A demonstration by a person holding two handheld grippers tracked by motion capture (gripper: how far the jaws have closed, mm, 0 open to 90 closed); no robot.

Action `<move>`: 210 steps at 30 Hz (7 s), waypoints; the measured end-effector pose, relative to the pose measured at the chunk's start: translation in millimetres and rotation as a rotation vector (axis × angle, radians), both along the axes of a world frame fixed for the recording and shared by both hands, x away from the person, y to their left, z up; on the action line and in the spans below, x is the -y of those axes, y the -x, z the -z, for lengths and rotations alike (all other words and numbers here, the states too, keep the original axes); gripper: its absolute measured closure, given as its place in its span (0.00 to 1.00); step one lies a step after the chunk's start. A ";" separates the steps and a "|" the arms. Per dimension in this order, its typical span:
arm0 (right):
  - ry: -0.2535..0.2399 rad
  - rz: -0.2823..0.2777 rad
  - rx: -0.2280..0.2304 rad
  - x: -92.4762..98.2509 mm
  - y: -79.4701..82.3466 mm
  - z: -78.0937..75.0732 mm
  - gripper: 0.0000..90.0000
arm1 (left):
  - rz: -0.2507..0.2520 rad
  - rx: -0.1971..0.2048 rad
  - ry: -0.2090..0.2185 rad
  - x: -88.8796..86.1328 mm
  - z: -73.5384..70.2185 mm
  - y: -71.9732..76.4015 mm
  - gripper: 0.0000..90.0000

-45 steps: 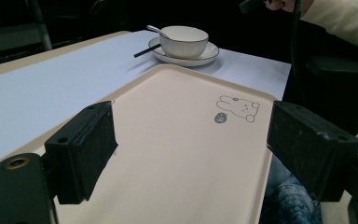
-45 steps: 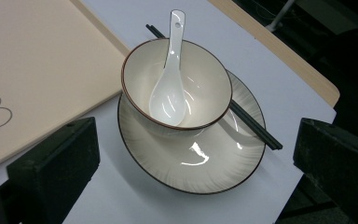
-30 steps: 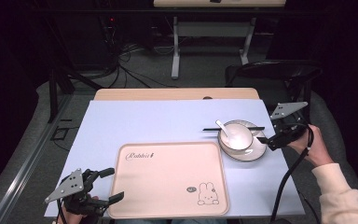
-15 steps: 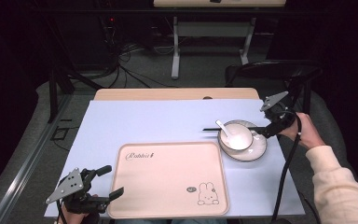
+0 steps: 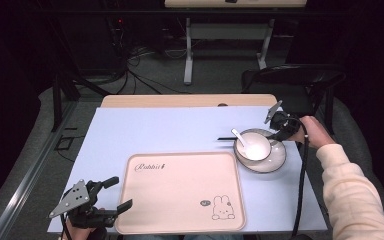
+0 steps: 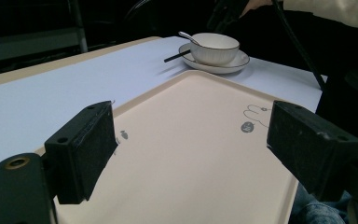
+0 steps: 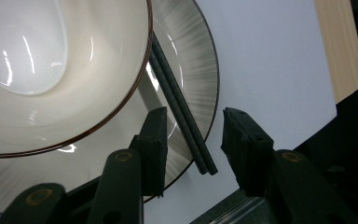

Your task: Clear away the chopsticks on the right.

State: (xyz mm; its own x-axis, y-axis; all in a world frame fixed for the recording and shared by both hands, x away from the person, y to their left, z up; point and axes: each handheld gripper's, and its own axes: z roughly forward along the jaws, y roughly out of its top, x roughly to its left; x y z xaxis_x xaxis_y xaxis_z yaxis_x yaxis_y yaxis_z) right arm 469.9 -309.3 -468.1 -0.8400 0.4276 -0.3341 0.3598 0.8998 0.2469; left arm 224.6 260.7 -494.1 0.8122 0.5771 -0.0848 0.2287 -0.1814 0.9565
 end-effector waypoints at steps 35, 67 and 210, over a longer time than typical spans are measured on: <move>0.102 -0.106 -0.110 -8.6 -17.7 33.0 0.85 | -0.001 -0.008 -0.006 0.5 0.2 -1.1 0.17; 0.126 -0.150 -0.108 -5.1 -9.4 28.5 0.85 | -0.007 -0.008 -0.004 0.5 0.3 -1.1 0.17; -0.205 0.397 -0.319 -162.5 157.4 56.6 0.94 | -0.016 -0.002 0.000 -1.9 -0.2 0.3 0.17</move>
State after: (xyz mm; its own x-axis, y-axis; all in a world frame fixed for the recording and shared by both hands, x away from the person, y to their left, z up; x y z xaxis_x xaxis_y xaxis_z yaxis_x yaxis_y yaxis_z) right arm 312.5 -146.8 -524.7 -0.6467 0.7619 0.0346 0.7477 0.6244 0.2262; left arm 224.3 262.6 -493.8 0.8029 0.5898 -0.0863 0.2334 -0.1779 0.9560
